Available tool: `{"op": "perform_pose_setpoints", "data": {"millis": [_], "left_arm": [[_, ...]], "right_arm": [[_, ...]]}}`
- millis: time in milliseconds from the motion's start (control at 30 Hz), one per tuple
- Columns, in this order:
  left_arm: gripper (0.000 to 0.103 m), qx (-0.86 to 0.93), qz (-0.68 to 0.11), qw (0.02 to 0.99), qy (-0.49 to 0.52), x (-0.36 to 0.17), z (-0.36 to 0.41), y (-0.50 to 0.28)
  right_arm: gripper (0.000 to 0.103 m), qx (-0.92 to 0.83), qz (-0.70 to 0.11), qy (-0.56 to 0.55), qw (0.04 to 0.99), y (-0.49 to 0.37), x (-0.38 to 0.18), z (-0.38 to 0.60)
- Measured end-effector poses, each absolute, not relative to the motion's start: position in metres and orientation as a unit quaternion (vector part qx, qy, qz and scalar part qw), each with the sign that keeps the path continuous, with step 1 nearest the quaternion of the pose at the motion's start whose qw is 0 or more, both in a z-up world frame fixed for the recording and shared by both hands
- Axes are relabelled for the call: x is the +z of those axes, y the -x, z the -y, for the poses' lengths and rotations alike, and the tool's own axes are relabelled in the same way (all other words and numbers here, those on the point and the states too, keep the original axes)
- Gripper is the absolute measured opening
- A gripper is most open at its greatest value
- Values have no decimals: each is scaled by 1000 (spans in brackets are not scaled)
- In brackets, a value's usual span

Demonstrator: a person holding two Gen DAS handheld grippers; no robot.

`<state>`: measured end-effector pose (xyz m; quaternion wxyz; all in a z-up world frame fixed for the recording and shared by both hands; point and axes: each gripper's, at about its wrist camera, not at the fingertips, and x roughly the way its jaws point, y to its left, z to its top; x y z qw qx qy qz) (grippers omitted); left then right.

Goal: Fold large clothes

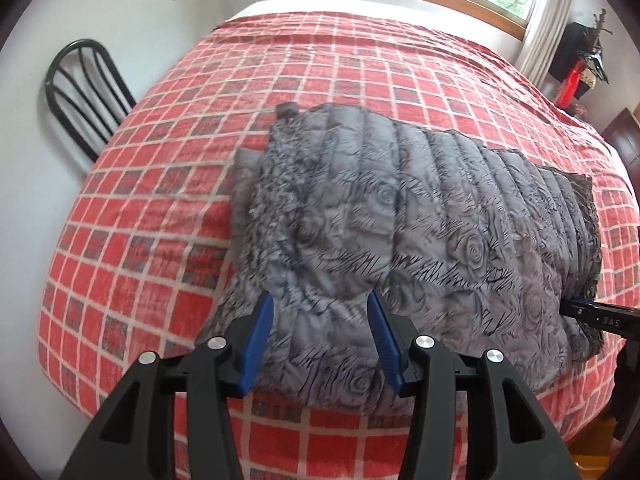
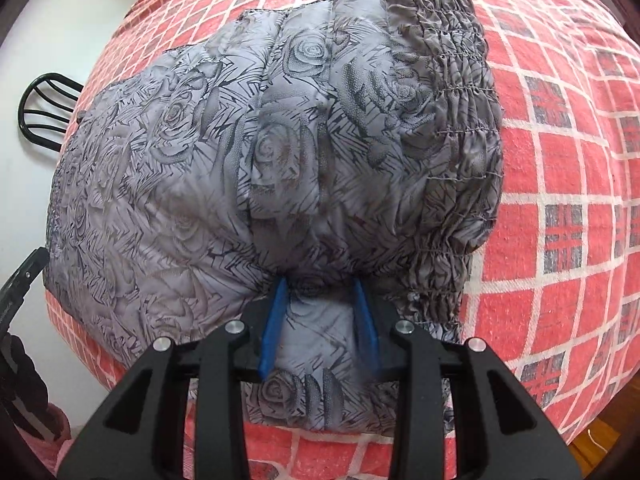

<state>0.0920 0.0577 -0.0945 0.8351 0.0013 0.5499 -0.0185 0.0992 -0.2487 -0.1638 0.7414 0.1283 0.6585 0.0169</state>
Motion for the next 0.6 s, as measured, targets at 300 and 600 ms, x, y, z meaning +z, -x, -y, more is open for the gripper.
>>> {"op": "perform_pose_setpoints", "data": {"millis": [300,600], "left_arm": [[55,14,-576,802,156,-108,-112,-55],[57,-17,-535,732,421,-163,-160,-37]], "right_arm": [[34,32,-667,-122,735,-99,-162,248],[34,43,-675,-101,730,-105,-160,242]]}}
